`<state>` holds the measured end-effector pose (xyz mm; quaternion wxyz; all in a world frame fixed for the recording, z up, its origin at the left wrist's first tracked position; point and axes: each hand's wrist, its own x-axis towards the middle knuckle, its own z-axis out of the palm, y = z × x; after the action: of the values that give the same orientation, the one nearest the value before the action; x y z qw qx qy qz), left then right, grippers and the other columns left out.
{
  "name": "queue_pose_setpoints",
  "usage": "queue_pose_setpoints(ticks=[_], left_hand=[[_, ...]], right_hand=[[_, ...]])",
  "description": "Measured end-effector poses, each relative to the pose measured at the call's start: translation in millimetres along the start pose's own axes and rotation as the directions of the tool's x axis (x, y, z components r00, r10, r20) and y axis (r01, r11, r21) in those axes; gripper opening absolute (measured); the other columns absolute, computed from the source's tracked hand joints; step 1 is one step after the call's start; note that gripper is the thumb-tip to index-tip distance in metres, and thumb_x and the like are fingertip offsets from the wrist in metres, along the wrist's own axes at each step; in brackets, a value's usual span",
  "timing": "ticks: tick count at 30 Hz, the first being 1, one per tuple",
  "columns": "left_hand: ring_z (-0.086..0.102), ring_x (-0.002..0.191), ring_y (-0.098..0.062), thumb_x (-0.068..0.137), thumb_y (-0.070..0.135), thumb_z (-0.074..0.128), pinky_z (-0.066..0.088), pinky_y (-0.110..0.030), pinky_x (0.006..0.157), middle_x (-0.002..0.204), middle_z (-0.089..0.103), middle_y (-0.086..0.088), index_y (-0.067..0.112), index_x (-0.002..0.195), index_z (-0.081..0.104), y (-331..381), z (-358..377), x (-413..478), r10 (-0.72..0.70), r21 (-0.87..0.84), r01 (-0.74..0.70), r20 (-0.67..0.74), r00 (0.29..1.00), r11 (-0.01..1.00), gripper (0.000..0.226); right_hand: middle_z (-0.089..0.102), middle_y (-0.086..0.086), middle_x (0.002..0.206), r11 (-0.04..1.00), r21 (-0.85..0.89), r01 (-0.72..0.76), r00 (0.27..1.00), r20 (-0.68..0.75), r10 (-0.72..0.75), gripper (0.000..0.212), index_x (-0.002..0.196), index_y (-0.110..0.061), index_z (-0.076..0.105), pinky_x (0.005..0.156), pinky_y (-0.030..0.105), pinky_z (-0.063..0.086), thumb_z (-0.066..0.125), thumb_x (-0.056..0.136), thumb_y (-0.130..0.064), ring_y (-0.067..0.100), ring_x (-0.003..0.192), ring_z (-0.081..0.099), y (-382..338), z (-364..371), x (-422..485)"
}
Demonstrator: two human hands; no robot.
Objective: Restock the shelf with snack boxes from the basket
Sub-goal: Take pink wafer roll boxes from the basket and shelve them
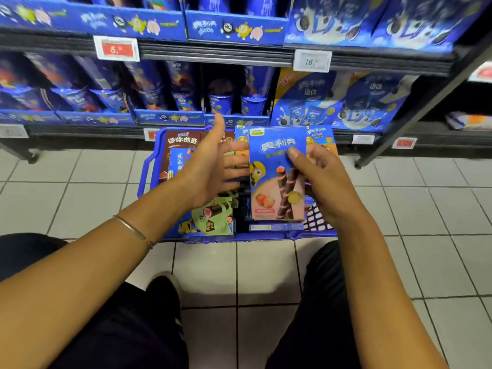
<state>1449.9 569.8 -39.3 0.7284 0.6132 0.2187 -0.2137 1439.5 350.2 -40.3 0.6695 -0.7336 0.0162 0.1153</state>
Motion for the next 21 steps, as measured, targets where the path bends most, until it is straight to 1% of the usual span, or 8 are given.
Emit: queue_pose_setpoints(ticks=[3, 6, 8, 10, 12, 15, 18, 21], left_hand=[[0.069, 0.130, -0.032, 0.101, 0.081, 0.025, 0.051, -0.055, 0.112, 0.136, 0.074, -0.004, 0.026, 0.145, 0.065, -9, 13, -12, 0.034, -0.071, -0.024, 0.136, 0.990, 0.997, 0.082], [0.079, 0.108, -0.025, 0.109, 0.062, 0.040, 0.067, -0.046, 0.086, 0.130, 0.077, -0.007, 0.026, 0.132, 0.072, -16, 21, -22, 0.091, -0.173, -0.066, 0.142, 0.986, 0.983, 0.053], [0.078, 0.103, -0.029, 0.108, 0.058, 0.047, 0.065, -0.048, 0.089, 0.127, 0.078, -0.011, 0.024, 0.135, 0.070, -15, 17, -22, 0.109, -0.207, -0.089, 0.085, 0.990, 0.974, 0.049], [0.079, 0.094, -0.029, 0.105, 0.061, 0.051, 0.061, -0.049, 0.095, 0.113, 0.082, -0.007, 0.026, 0.131, 0.070, -11, 9, -20, 0.091, -0.244, -0.077, 0.044, 0.995, 0.967, 0.047], [0.080, 0.079, -0.024, 0.103, 0.062, 0.055, 0.058, -0.048, 0.095, 0.093, 0.082, 0.002, 0.030, 0.127, 0.068, -9, 2, -18, 0.052, -0.295, -0.043, 0.023, 0.998, 0.954, 0.042], [0.080, 0.082, -0.025, 0.101, 0.064, 0.058, 0.060, -0.050, 0.097, 0.092, 0.082, 0.001, 0.032, 0.138, 0.063, -10, -3, -16, 0.032, -0.309, -0.032, -0.004, 0.999, 0.950, 0.049], [0.082, 0.083, -0.027, 0.101, 0.064, 0.059, 0.066, -0.049, 0.086, 0.100, 0.084, -0.004, 0.033, 0.133, 0.065, -12, -7, -15, 0.015, -0.296, -0.018, -0.013, 1.000, 0.955, 0.045], [0.082, 0.079, -0.028, 0.101, 0.064, 0.059, 0.063, -0.046, 0.080, 0.100, 0.084, -0.005, 0.035, 0.150, 0.052, -14, -9, -14, -0.021, -0.295, 0.014, -0.021, 1.000, 0.955, 0.058]], right_hand=[[0.069, 0.002, 0.073, 0.998, 0.067, -0.009, 1.000, -0.015, 0.010, 0.027, 0.077, -0.028, 0.062, 0.081, 0.049, 0.053, 0.074, 0.086, -0.050, 0.022, 0.076, 0.068, -9, 18, 11], [0.070, 0.007, 0.074, 1.000, 0.020, 0.021, 1.000, -0.009, -0.021, 0.036, 0.073, -0.026, 0.060, 0.078, 0.047, 0.054, 0.070, 0.087, -0.057, 0.024, 0.078, 0.068, -13, 34, 22], [0.074, 0.012, 0.089, 0.999, -0.046, 0.026, 1.000, 0.000, -0.026, 0.049, 0.083, -0.021, 0.069, 0.073, 0.044, 0.060, 0.062, 0.085, -0.069, 0.021, 0.081, 0.072, -12, 35, 29], [0.076, 0.002, 0.094, 0.991, -0.132, -0.019, 0.995, -0.101, 0.006, 0.055, 0.089, -0.023, 0.071, 0.068, 0.034, 0.056, 0.052, 0.086, -0.075, 0.013, 0.082, 0.073, -2, 28, 35], [0.071, 0.001, 0.084, 0.959, -0.284, -0.024, 0.978, -0.204, -0.036, 0.042, 0.082, -0.020, 0.063, 0.069, 0.033, 0.049, 0.051, 0.094, -0.059, 0.015, 0.075, 0.066, 21, 18, 35], [0.067, 0.002, 0.090, 0.834, -0.545, -0.084, 0.992, -0.124, 0.019, 0.015, 0.093, -0.013, 0.061, 0.077, 0.041, 0.053, 0.064, 0.096, -0.027, 0.017, 0.084, 0.064, 70, 8, 29], [0.068, 0.003, 0.113, 0.723, -0.687, -0.070, 0.998, -0.054, 0.045, 0.026, 0.110, -0.015, 0.066, 0.094, 0.043, 0.053, 0.077, 0.088, -0.024, 0.022, 0.106, 0.064, 99, 7, 28], [0.064, 0.003, 0.120, 0.627, -0.778, -0.022, 0.999, -0.044, -0.020, 0.034, 0.114, -0.021, 0.068, 0.097, 0.045, 0.051, 0.081, 0.083, -0.029, 0.026, 0.115, 0.059, 107, 9, 31]])
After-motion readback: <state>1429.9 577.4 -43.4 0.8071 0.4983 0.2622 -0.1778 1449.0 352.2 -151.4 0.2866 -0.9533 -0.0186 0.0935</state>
